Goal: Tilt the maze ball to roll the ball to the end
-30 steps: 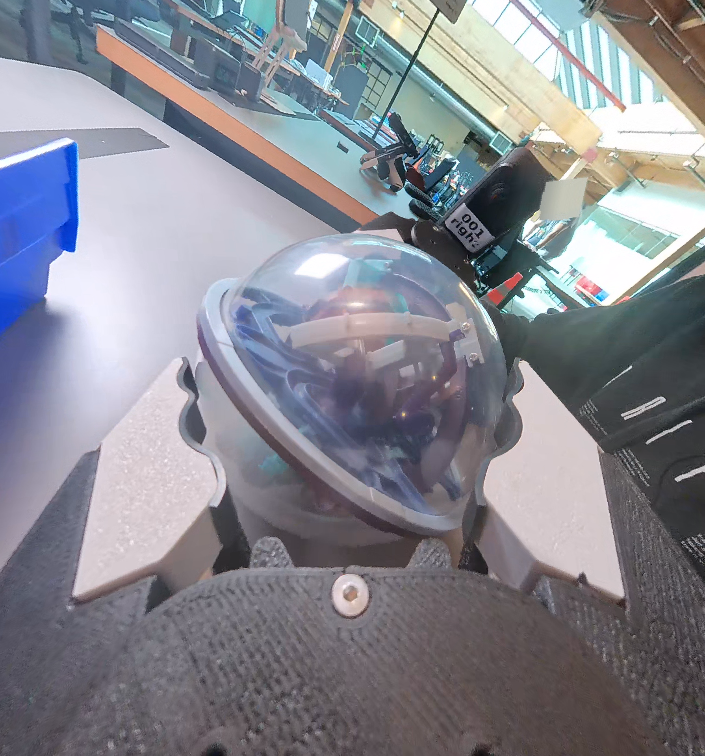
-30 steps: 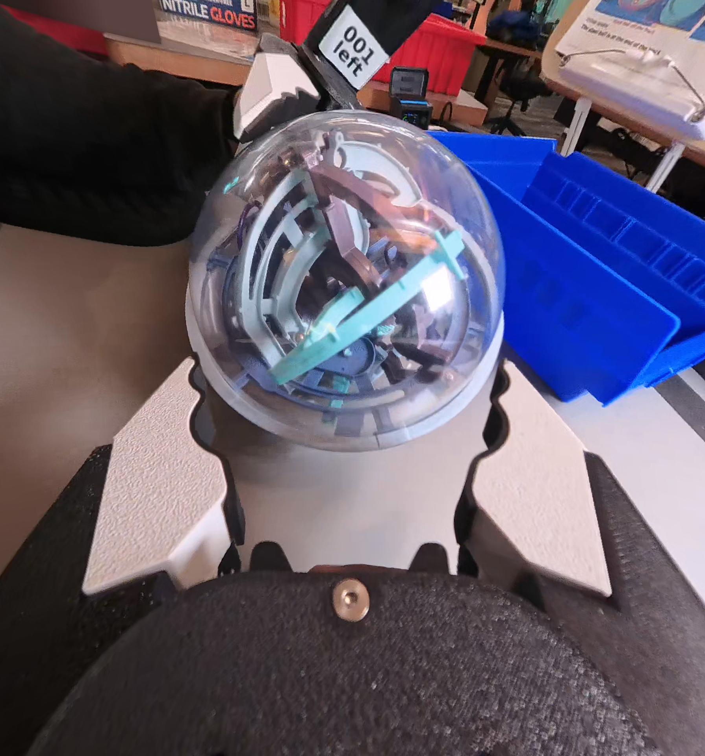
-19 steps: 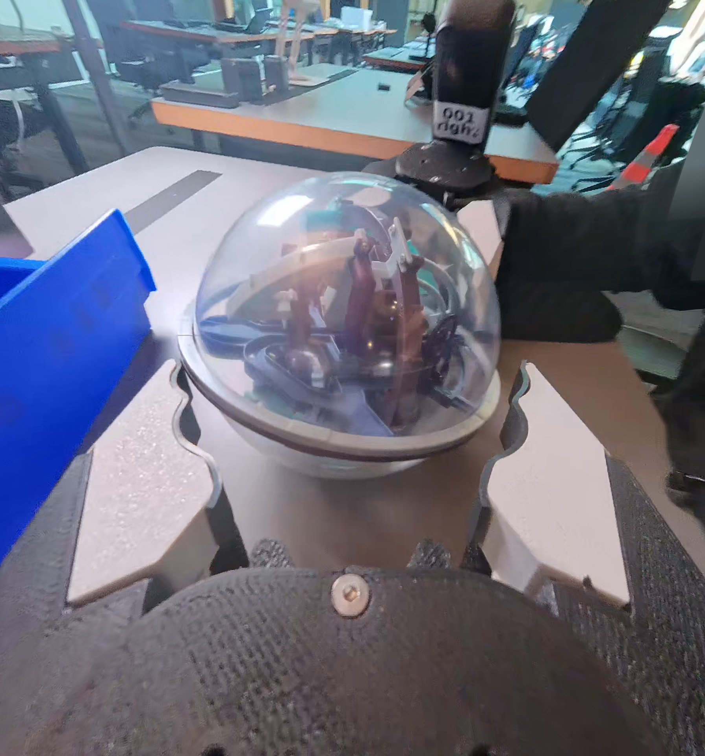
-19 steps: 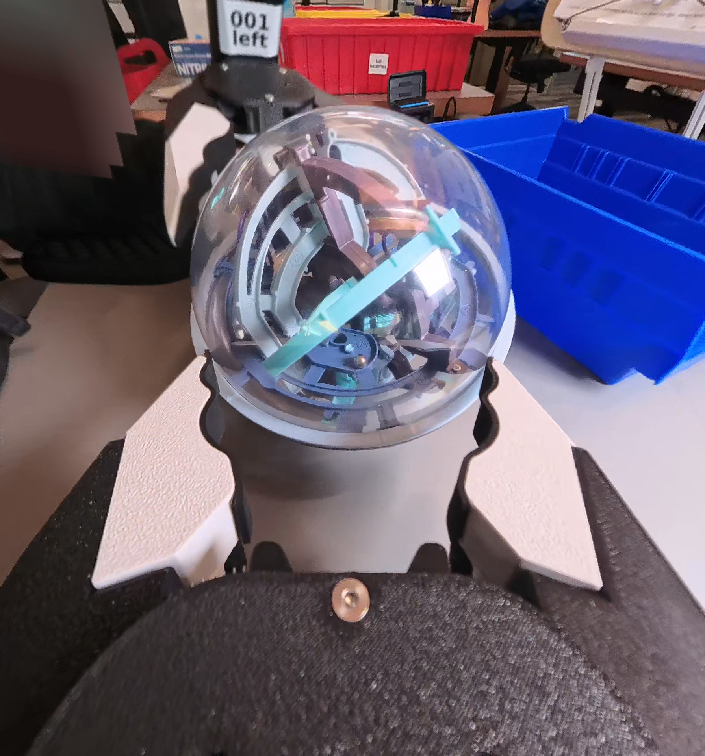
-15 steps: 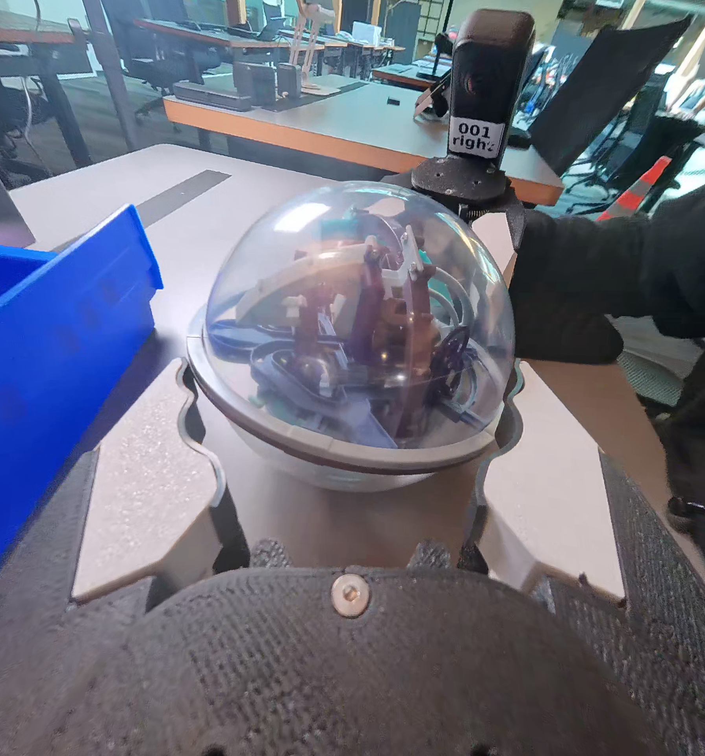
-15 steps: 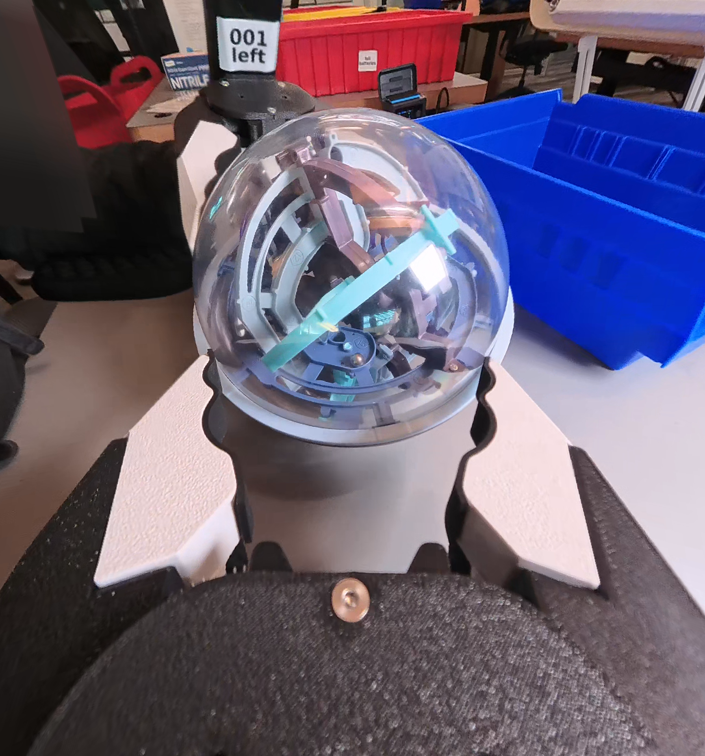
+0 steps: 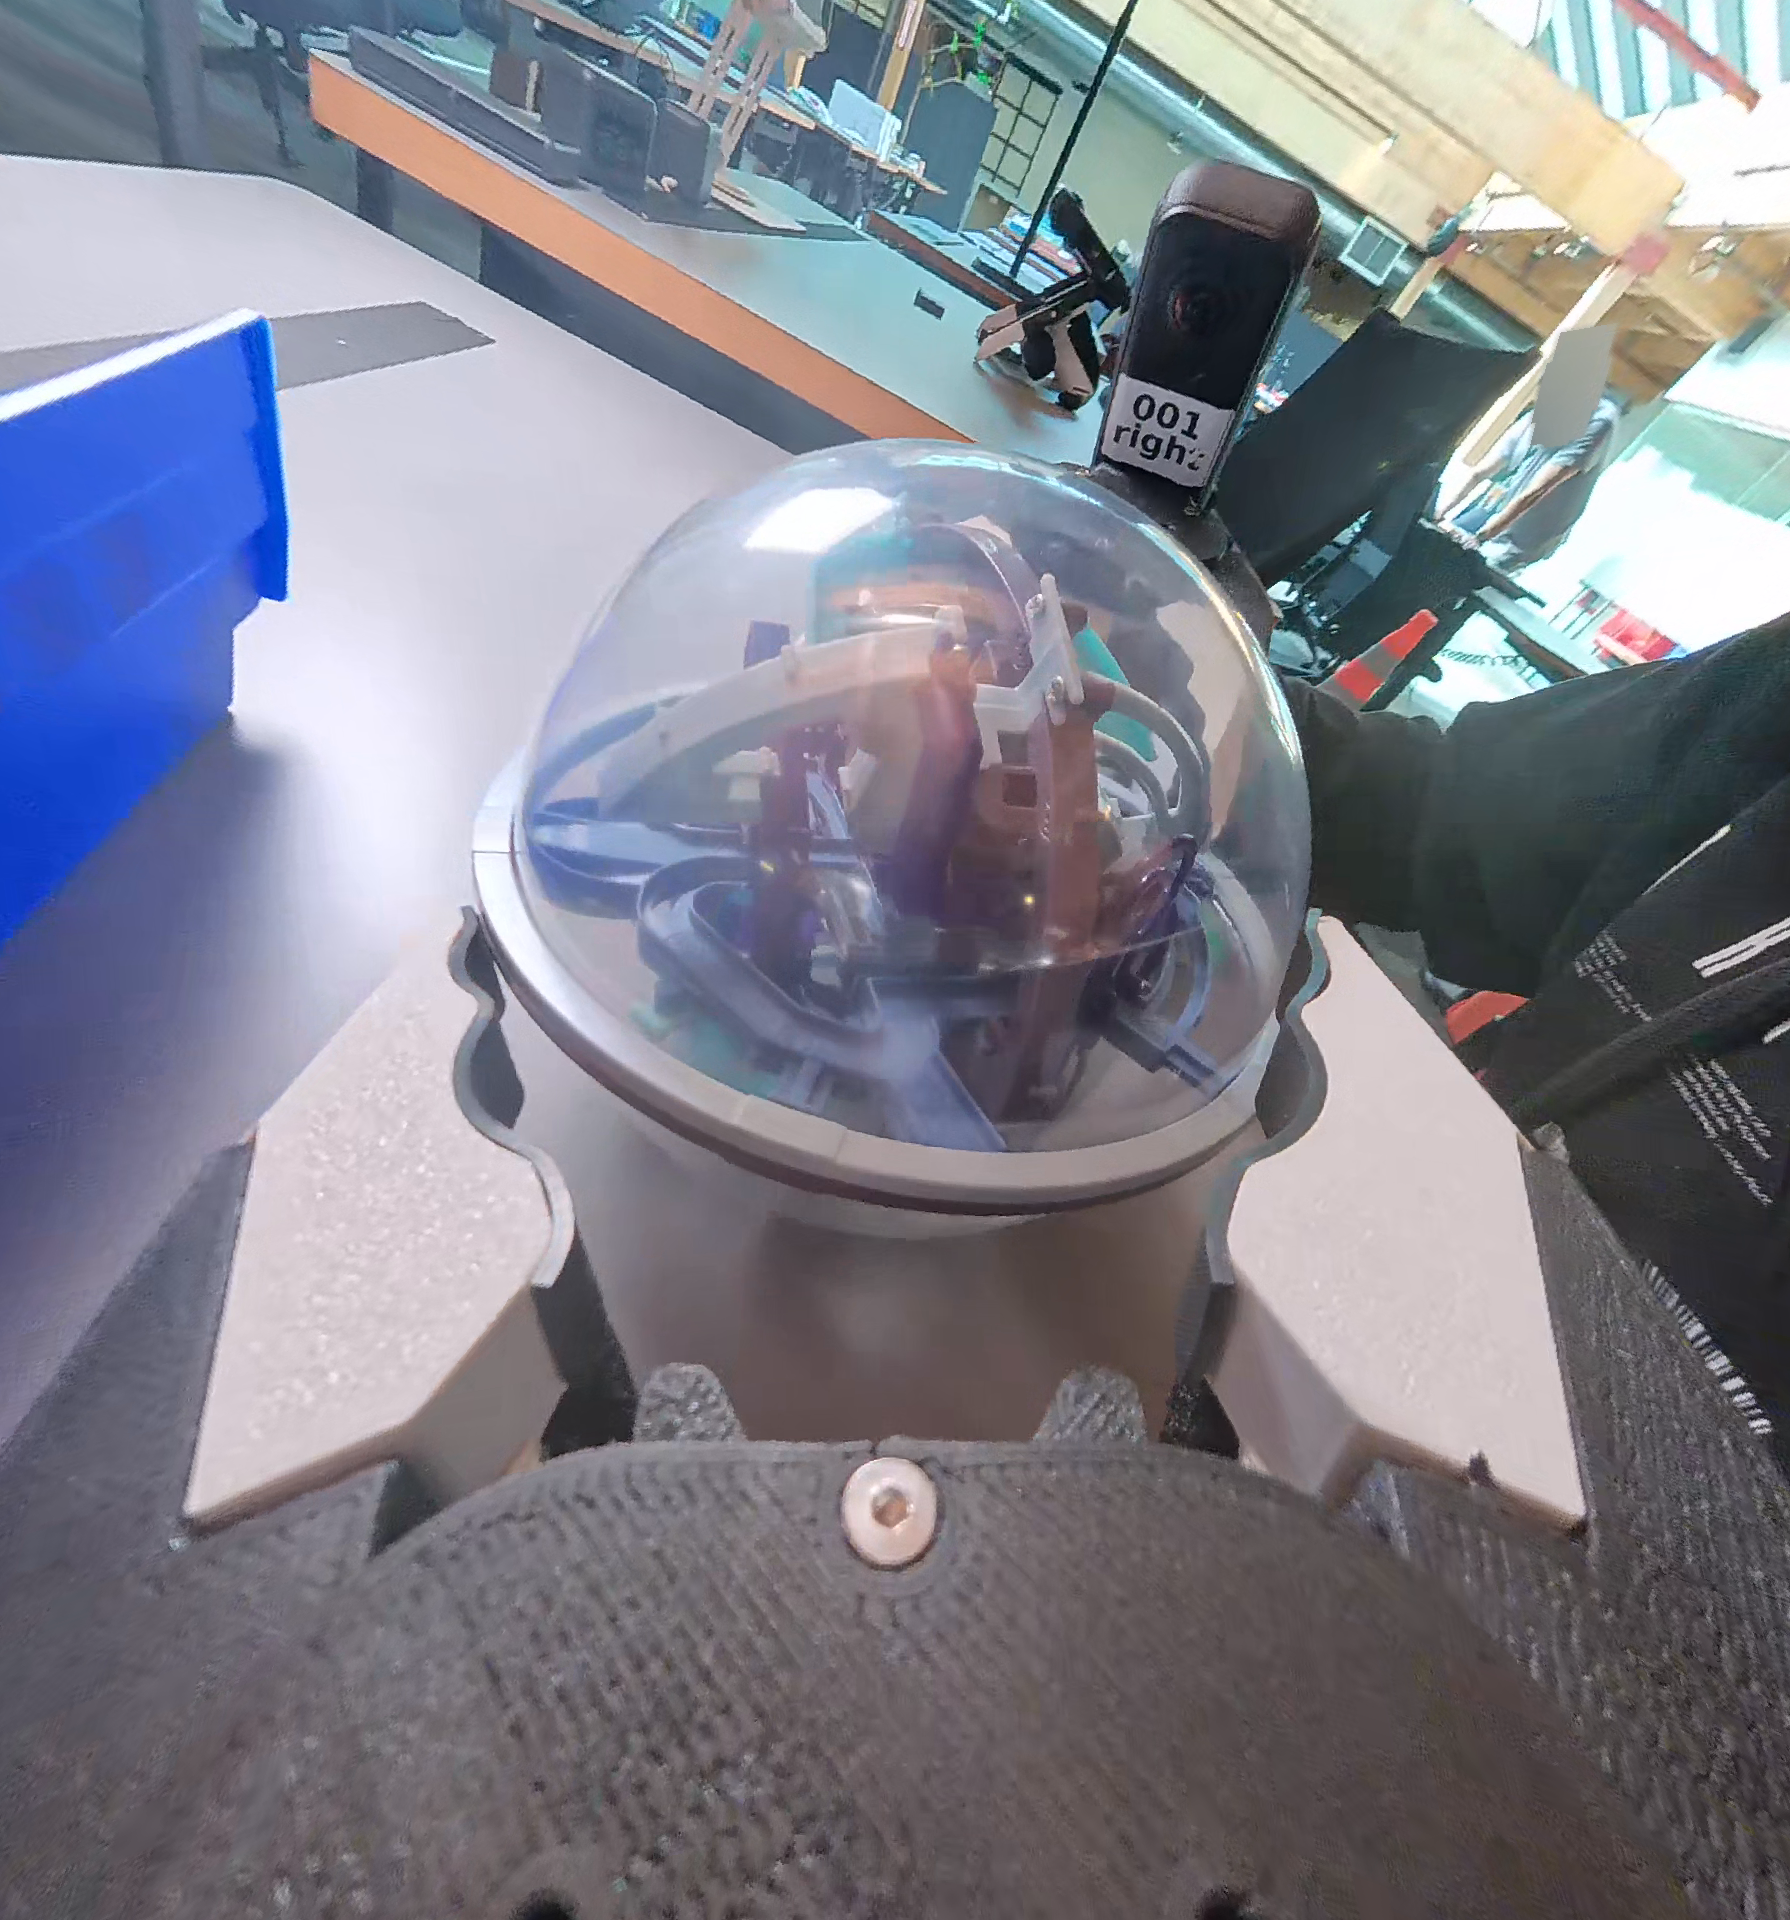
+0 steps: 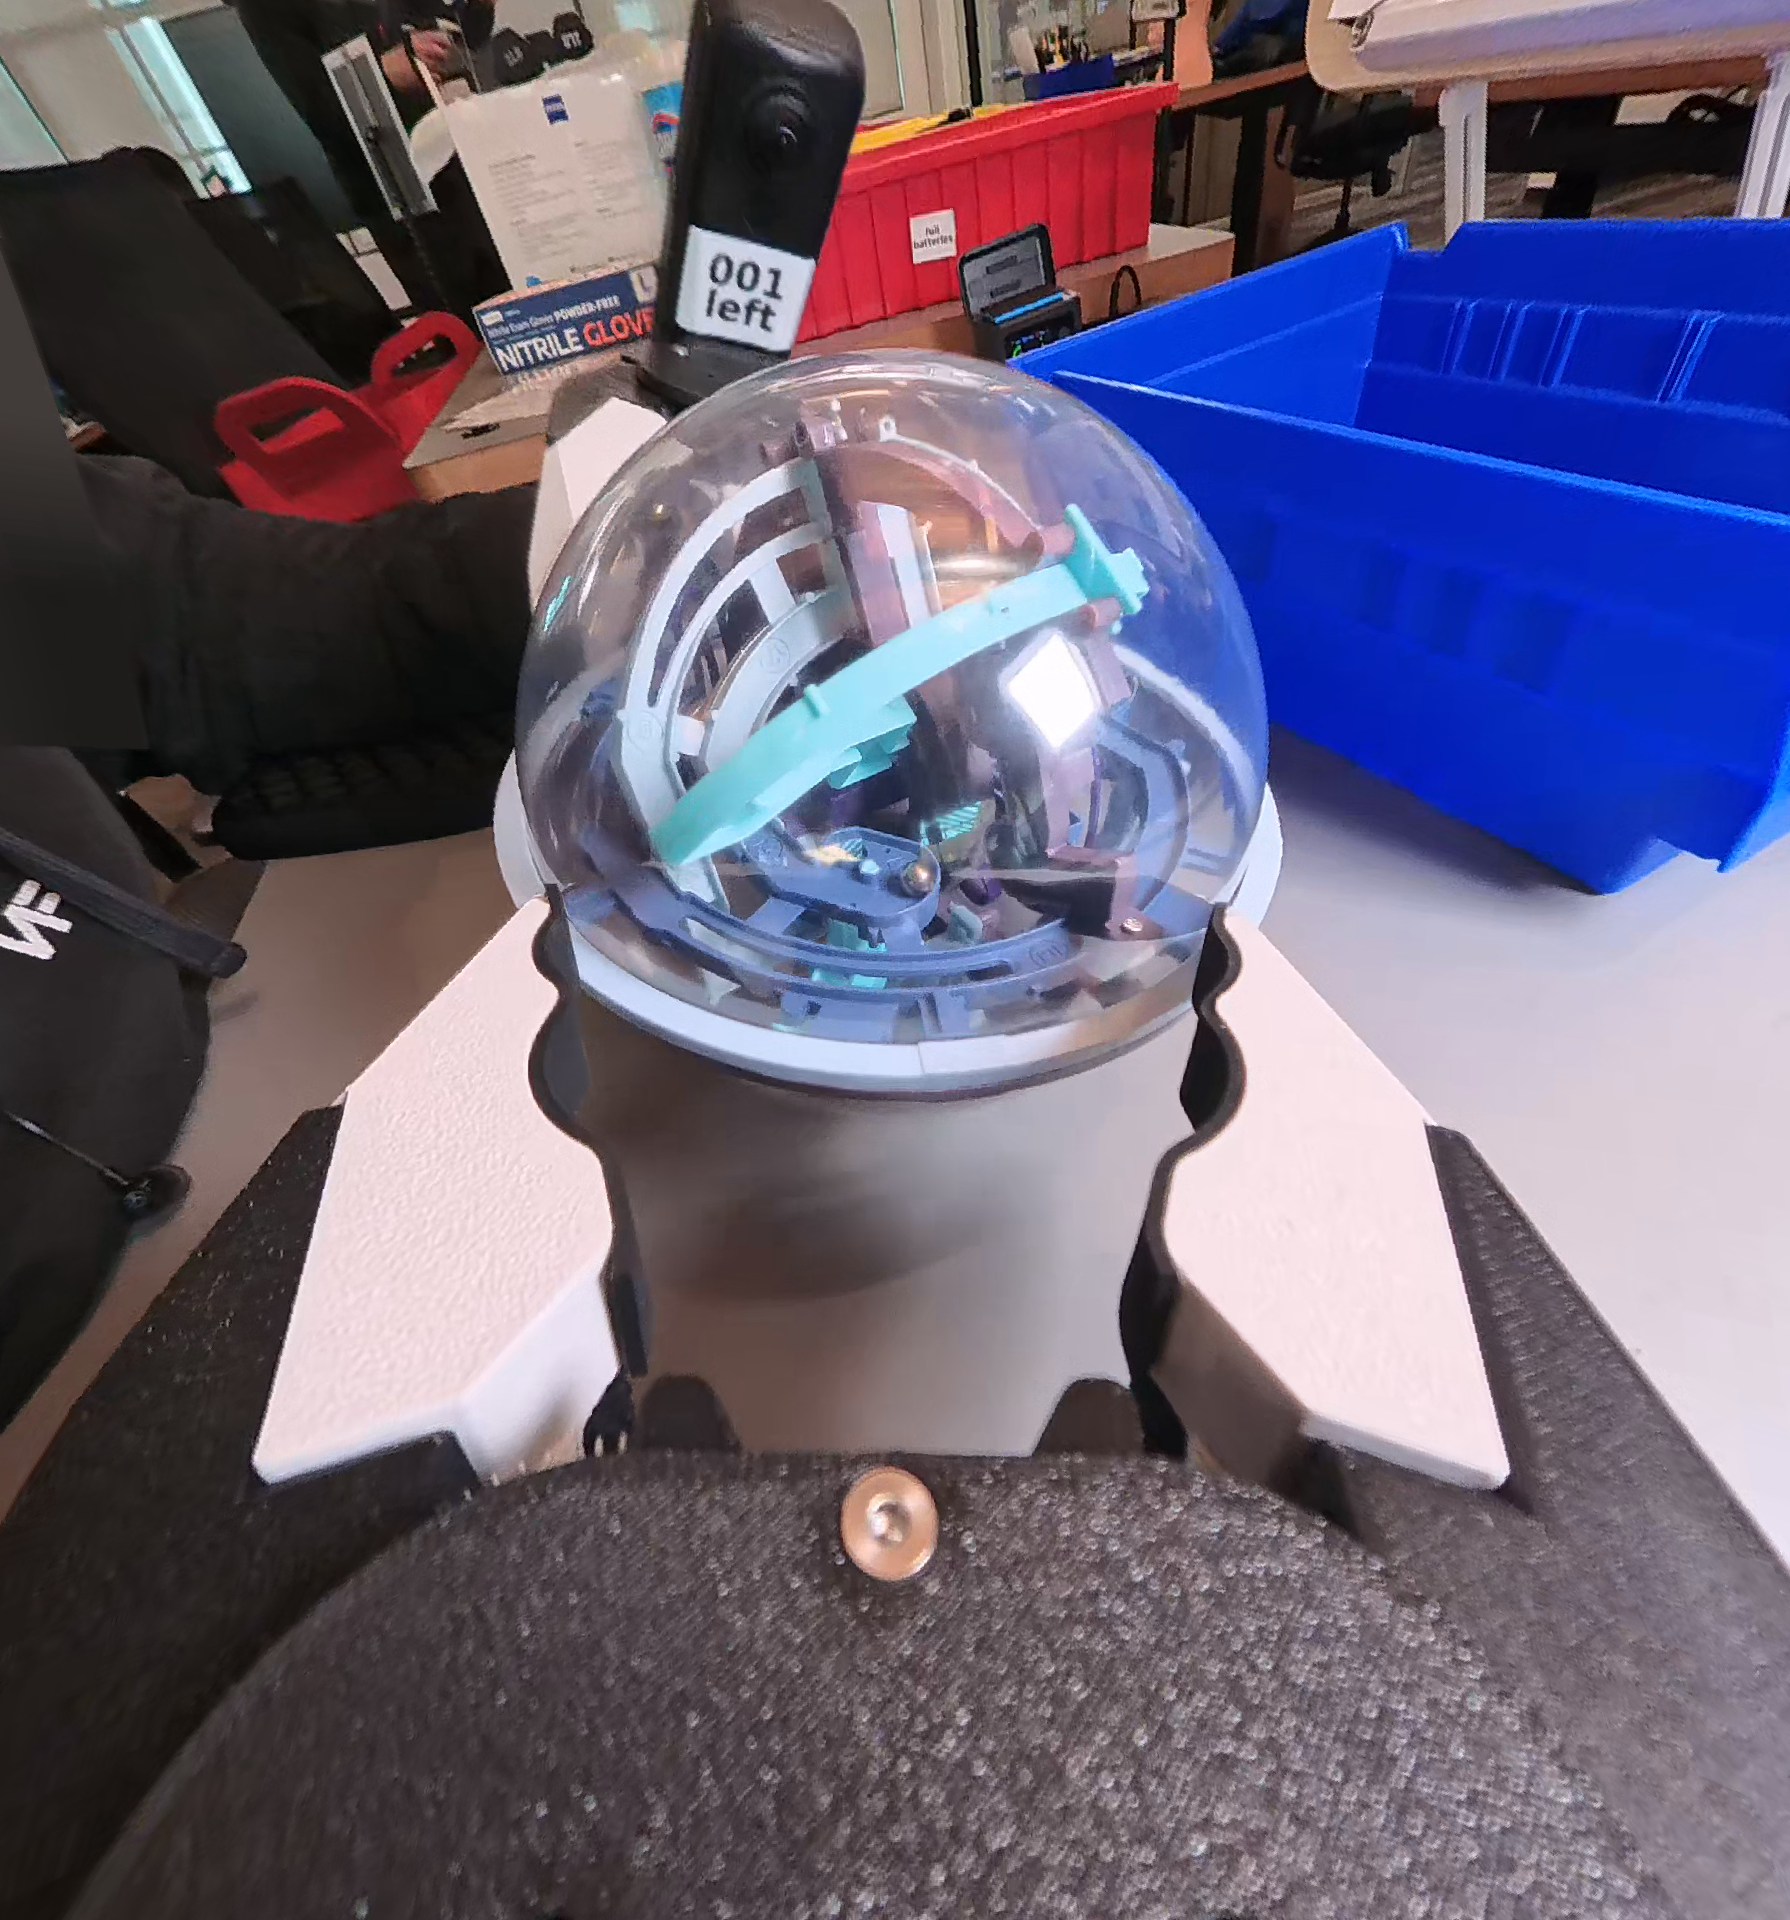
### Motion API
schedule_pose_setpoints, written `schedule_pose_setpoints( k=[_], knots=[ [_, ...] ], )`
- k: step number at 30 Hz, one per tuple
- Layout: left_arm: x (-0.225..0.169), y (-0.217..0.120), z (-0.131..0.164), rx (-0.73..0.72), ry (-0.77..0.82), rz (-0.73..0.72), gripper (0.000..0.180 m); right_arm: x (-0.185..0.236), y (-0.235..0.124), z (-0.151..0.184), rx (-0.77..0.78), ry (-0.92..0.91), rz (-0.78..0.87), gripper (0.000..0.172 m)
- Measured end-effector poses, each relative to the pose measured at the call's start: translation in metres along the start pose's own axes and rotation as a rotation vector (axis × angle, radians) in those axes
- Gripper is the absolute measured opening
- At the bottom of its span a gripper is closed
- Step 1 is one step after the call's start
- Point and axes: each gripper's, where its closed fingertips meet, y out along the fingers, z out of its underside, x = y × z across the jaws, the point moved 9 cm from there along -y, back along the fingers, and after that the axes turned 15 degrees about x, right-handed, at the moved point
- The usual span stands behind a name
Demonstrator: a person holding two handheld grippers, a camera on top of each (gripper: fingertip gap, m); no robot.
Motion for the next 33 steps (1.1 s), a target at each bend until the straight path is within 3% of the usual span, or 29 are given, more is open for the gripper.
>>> schedule_pose_setpoints(
  k=[8, 25, 33],
  knots=[
    [0.003, 0.000, 0.007, -0.012, 0.025, 0.067, 0.144, 0.005, -0.005, -0.001, -0.015, -0.043, -0.001, 0.113],
    [-0.006, 0.002, 0.013, -0.014, 0.184, 0.052, 0.144, 0.017, -0.009, -0.003, -0.017, -0.138, 0.037, 0.112],
    [-0.005, 0.004, 0.014, -0.014, 0.159, 0.071, 0.144, 0.018, -0.009, -0.003, -0.021, -0.133, 0.036, 0.112]
  ],
)
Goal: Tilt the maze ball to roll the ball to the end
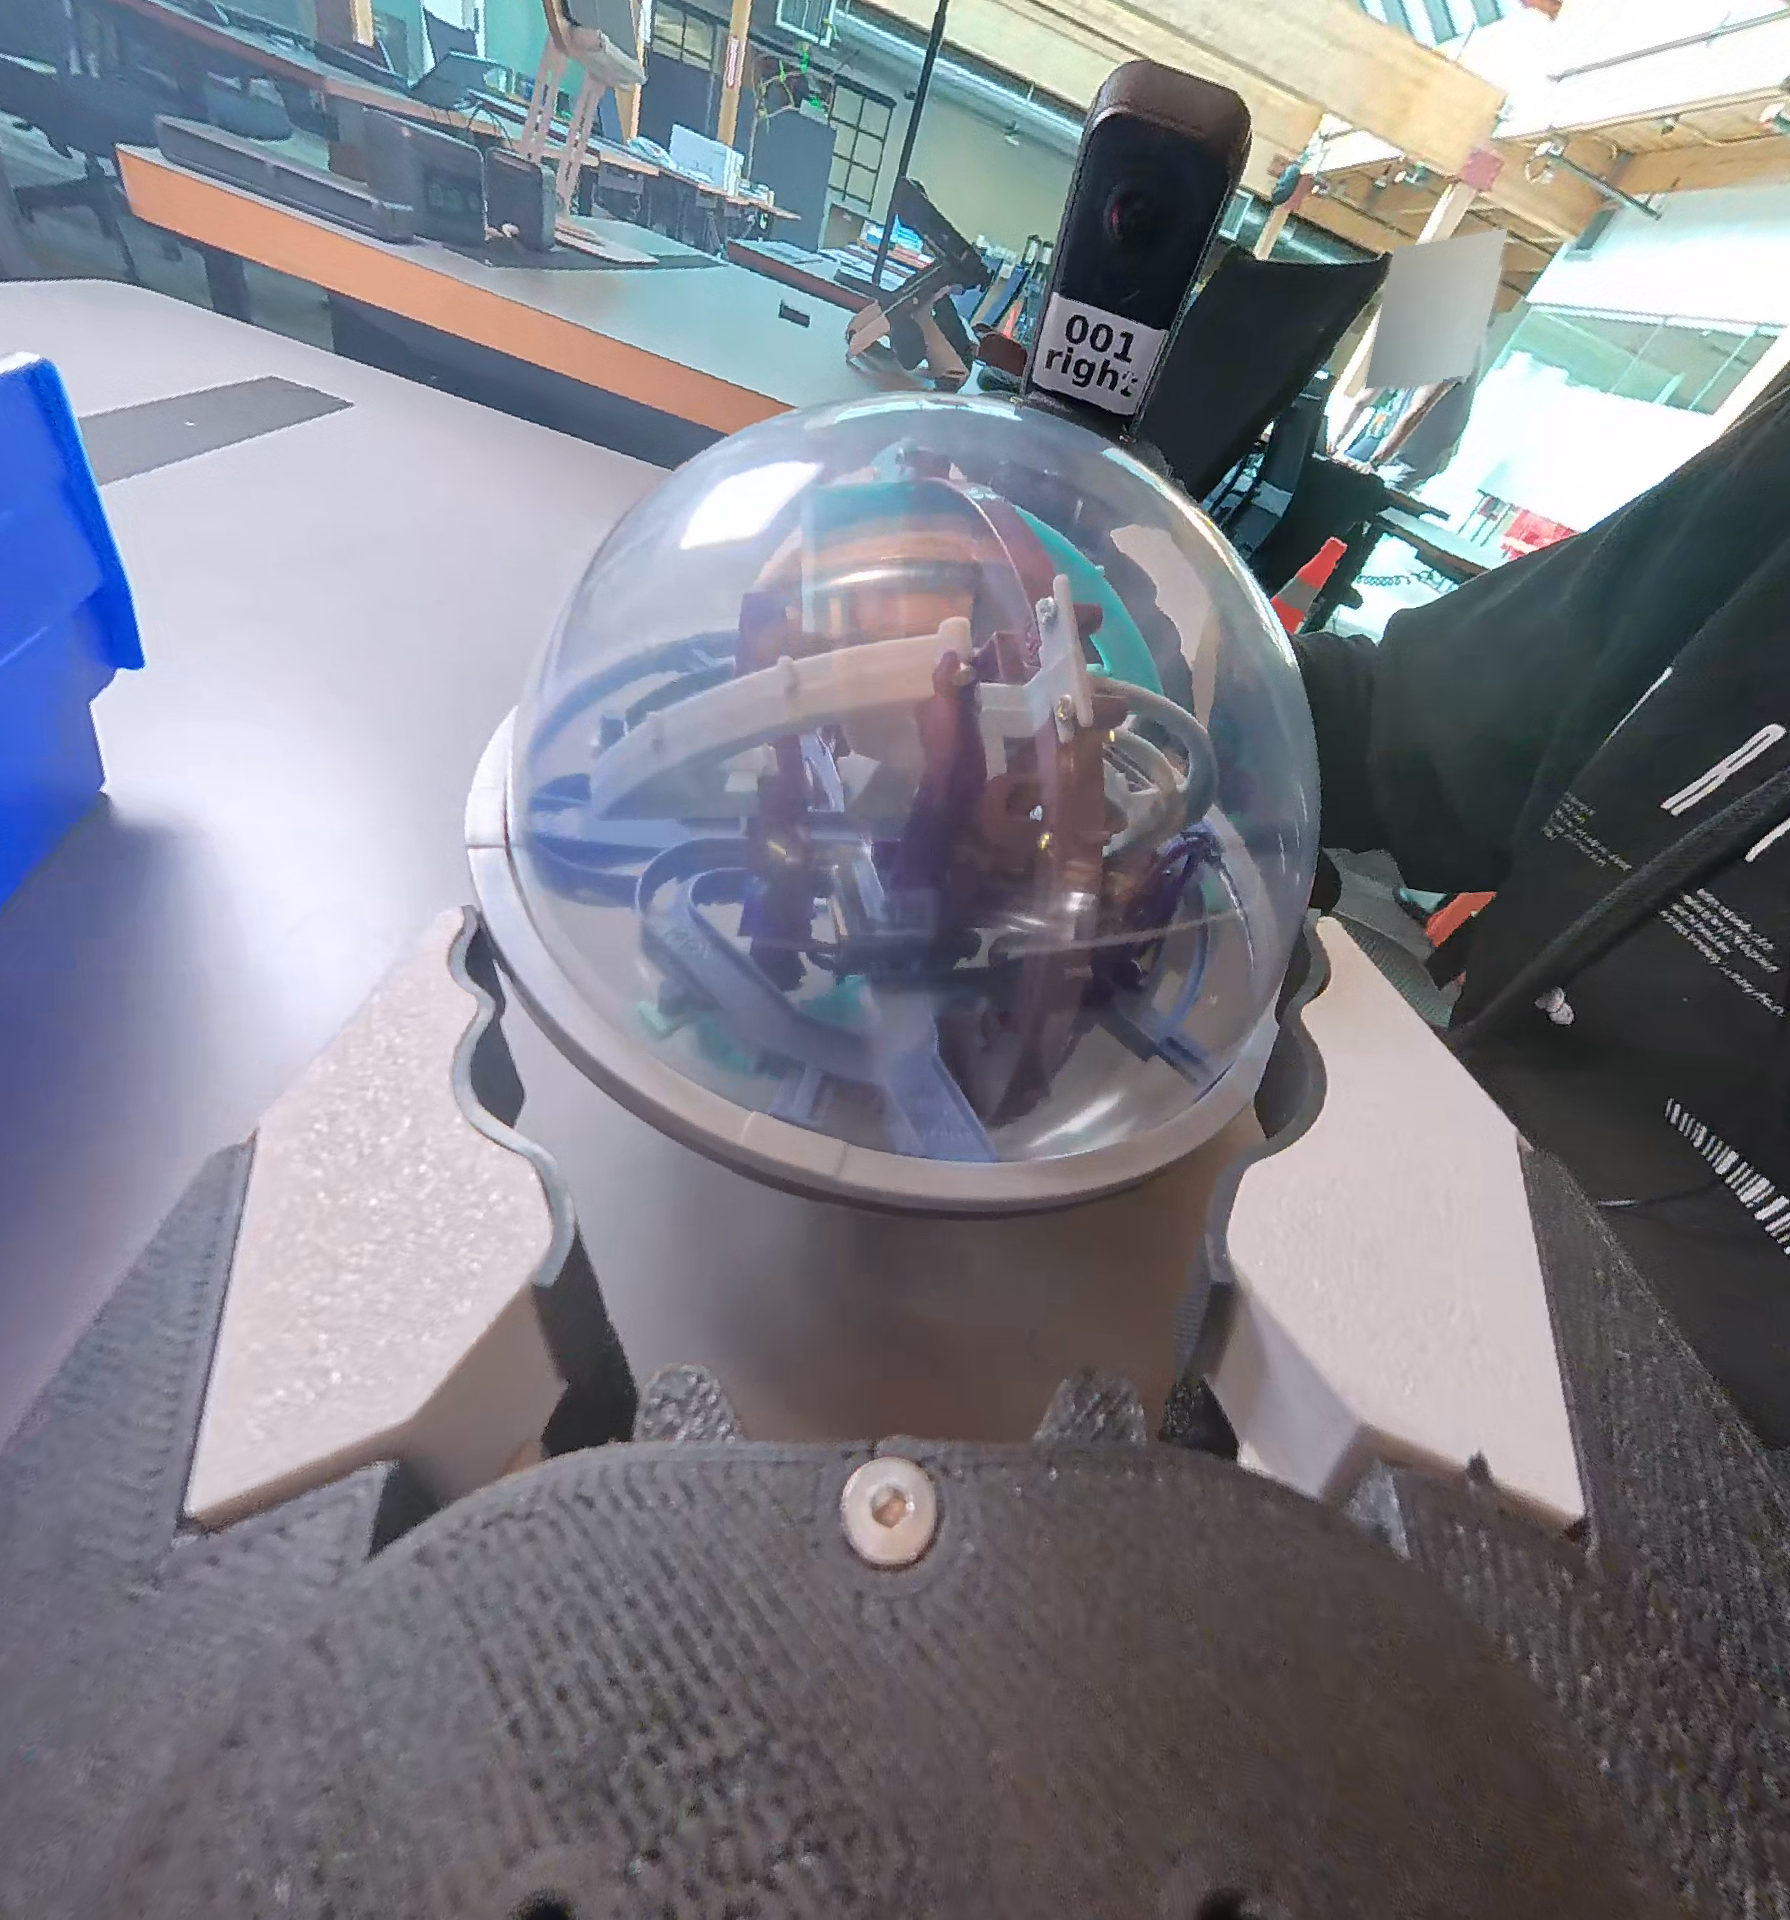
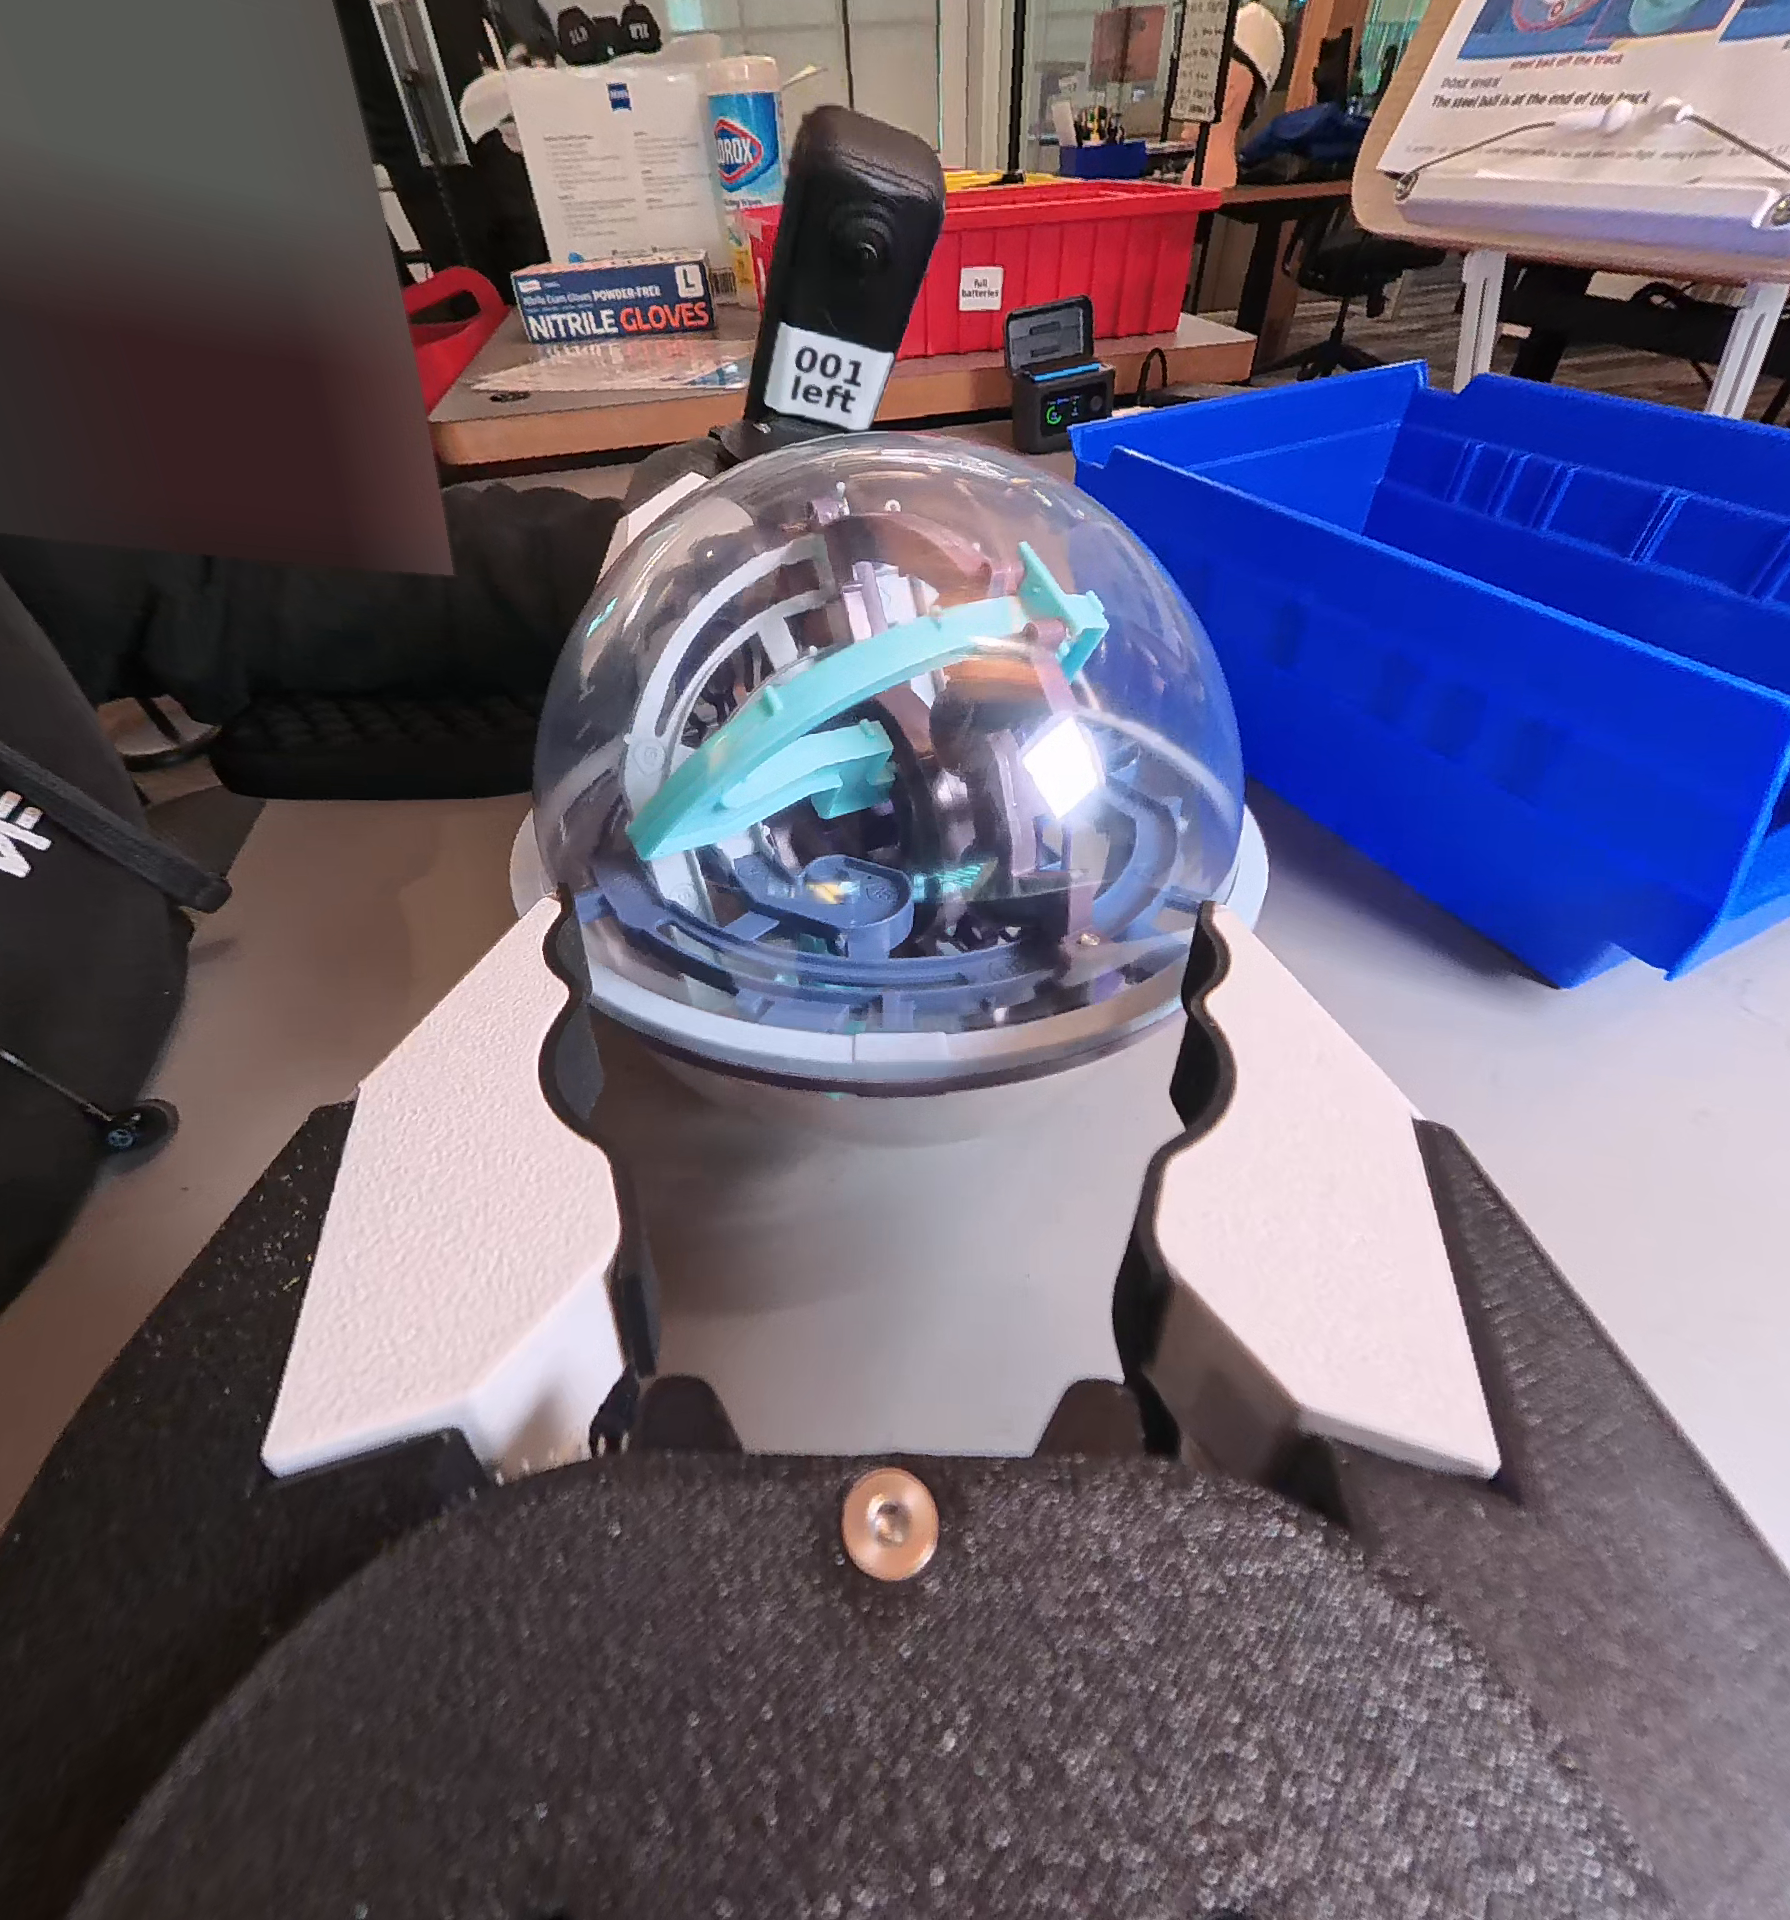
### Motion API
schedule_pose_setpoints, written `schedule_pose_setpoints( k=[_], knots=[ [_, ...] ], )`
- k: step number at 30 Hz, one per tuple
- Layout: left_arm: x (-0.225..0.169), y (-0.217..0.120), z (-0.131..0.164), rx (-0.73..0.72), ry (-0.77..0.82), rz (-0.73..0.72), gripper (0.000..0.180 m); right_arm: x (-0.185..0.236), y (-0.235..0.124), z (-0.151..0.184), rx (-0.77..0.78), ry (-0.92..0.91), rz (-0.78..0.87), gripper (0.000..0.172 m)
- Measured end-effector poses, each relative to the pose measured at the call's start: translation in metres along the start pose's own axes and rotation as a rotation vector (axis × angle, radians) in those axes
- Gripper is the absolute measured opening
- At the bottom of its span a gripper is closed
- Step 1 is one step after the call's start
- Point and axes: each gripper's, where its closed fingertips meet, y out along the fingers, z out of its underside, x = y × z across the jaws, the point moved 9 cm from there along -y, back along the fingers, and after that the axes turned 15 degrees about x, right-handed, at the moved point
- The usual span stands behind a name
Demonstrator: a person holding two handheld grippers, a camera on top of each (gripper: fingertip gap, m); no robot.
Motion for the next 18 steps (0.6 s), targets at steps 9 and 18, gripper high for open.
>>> schedule_pose_setpoints(
  k=[9, 18],
  knots=[
    [0.005, 0.001, 0.001, -0.007, -0.070, 0.046, 0.144, -0.002, 0.000, 0.001, -0.008, 0.022, -0.007, 0.112],
    [0.010, -0.001, 0.002, -0.017, -0.128, 0.070, 0.142, 0.000, -0.015, -0.001, -0.004, -0.050, 0.005, 0.099]
  ],
)
